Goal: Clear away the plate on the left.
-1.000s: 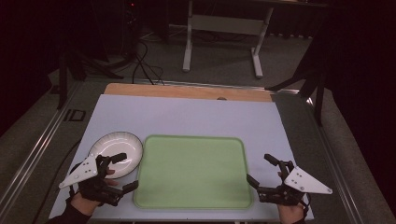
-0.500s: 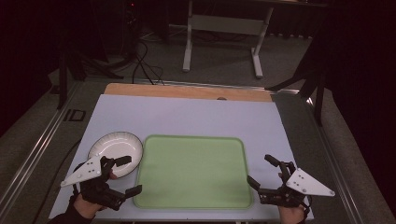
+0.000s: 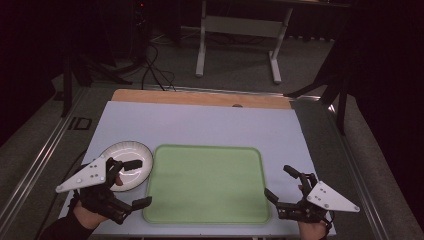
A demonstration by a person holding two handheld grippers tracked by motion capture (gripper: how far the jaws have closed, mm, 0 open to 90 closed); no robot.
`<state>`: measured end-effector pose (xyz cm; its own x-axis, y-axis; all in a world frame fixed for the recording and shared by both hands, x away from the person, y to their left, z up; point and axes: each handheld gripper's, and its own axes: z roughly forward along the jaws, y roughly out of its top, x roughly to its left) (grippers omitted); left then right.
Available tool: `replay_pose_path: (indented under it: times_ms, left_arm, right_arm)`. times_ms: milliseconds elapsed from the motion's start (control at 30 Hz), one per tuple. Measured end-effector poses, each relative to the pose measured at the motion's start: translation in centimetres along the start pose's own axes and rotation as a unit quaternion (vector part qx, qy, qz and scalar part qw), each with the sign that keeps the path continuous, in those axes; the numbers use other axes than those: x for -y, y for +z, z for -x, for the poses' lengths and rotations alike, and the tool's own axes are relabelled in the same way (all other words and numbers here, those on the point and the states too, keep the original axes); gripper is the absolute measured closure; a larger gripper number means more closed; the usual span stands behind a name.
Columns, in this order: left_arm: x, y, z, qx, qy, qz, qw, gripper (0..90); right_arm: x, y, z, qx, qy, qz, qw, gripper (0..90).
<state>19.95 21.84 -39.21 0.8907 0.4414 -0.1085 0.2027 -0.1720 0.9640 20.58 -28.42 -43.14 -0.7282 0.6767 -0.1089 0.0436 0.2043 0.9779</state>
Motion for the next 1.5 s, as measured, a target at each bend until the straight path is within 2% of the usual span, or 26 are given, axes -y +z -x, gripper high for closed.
replay_pose_path:
  times_ms: [167, 300, 433, 500, 533, 600, 700, 733, 867, 900, 1000, 1033, 1067, 1100, 1167, 1200, 1233, 1300, 1333, 1367, 1433, 1500]
  left_arm:
    - [-1.2, -0.9, -0.9, -0.023, 0.008, -0.001, 0.9997, 0.2]
    - [-1.5, -1.7, -1.8, -0.038, -0.001, 0.001, 0.9993, 0.2]
    - [-1.3, -2.6, -2.7, -0.059, -0.009, -0.002, 0.9982, 0.2]
    - [-1.2, -2.8, -2.9, -0.059, -0.013, -0.003, 0.9982, 0.2]
    - [-0.8, -3.4, -3.4, -0.075, -0.018, -0.007, 0.997, 0.2]
    - [-0.4, -3.9, -3.8, -0.087, -0.025, -0.007, 0.9959, 0.2]
    - [-0.1, -4.3, -4.2, -0.093, -0.03, -0.011, 0.9951, 0.3]
    - [0.4, -4.8, -4.6, -0.102, -0.033, -0.019, 0.994, 0.6]
    - [1.3, -5.5, -5.3, -0.124, -0.04, -0.022, 0.9912, 0.9]
    - [1.3, -5.5, -5.3, -0.124, -0.04, -0.022, 0.9912, 0.9]
    - [2.5, -6.3, -6.4, -0.142, -0.061, -0.027, 0.9876, 1.1]
    - [2.5, -6.3, -6.4, -0.142, -0.061, -0.027, 0.9876, 1.1]
    - [3.2, -6.6, -6.9, -0.148, -0.074, -0.034, 0.9857, 1.1]
    - [3.5, -6.6, -7.1, -0.155, -0.078, -0.038, 0.9842, 1.1]
    - [4.1, -6.8, -7.6, -0.156, -0.088, -0.043, 0.9828, 1.1]
    - [4.4, -6.9, -7.8, -0.165, -0.09, -0.045, 0.9812, 1.1]
    - [4.6, -7.0, -8.0, -0.163, -0.095, -0.046, 0.981, 1.7]
    - [5.1, -7.2, -8.3, -0.172, -0.104, -0.047, 0.9785, 2.1]
    - [5.1, -7.2, -8.3, -0.172, -0.104, -0.047, 0.9785, 2.3]
    - [5.5, -7.3, -8.7, -0.175, -0.111, -0.054, 0.9768, 2.3]
    - [6.1, -7.4, -9.0, -0.177, -0.118, -0.062, 0.9751, 3.3]
    - [6.2, -7.4, -9.1, -0.18, -0.117, -0.065, 0.9745, 4.3]
  right_arm:
    - [-0.1, 0.0, 0.0, 0.0, -0.001, 0.002, 1.0, 11.9]
    - [-0.1, 0.0, 0.0, 0.0, 0.0, 0.002, 1.0, 11.9]
    - [-0.1, 0.0, 0.1, 0.0, 0.001, 0.003, 1.0, 11.9]
    - [-0.1, 0.0, 0.0, 0.001, 0.001, 0.002, 1.0, 11.9]
    - [-0.1, 0.0, 0.0, 0.001, 0.0, 0.001, 1.0, 11.9]
    - [-0.1, 0.1, 0.0, 0.001, 0.0, 0.001, 1.0, 11.9]
    - [-0.1, 0.1, 0.0, 0.002, 0.0, 0.001, 1.0, 11.9]
    - [-0.1, 0.1, 0.0, 0.002, -0.001, 0.001, 1.0, 11.9]
    - [0.0, 0.1, 0.0, 0.002, -0.001, 0.0, 1.0, 11.9]
    - [0.0, 0.1, 0.0, 0.002, -0.001, 0.0, 1.0, 11.9]
    - [0.0, 0.1, -0.1, 0.002, -0.003, -0.002, 1.0, 11.9]
    - [0.0, 0.1, -0.1, 0.002, -0.003, -0.002, 1.0, 11.9]
    - [0.0, 0.1, -0.1, 0.002, -0.005, -0.003, 1.0, 11.9]
    - [0.0, 0.1, 0.0, 0.002, -0.005, -0.003, 1.0, 11.9]
    - [0.0, 0.1, 0.0, 0.002, -0.004, -0.004, 1.0, 11.9]
    - [0.0, 0.2, 0.0, 0.001, -0.004, -0.004, 1.0, 11.9]
    - [0.1, 0.2, 0.0, 0.002, -0.005, -0.005, 1.0, 11.9]
    - [0.1, 0.2, -0.1, 0.001, -0.004, -0.006, 1.0, 12.0]
    - [0.1, 0.2, -0.1, 0.001, -0.004, -0.006, 1.0, 12.0]
    - [0.1, 0.2, -0.1, -0.001, -0.005, -0.008, 1.0, 12.1]
    - [0.1, 0.2, -0.1, -0.002, -0.004, -0.008, 1.0, 12.1]
    - [0.1, 0.2, -0.1, -0.001, -0.004, -0.008, 1.0, 12.1]
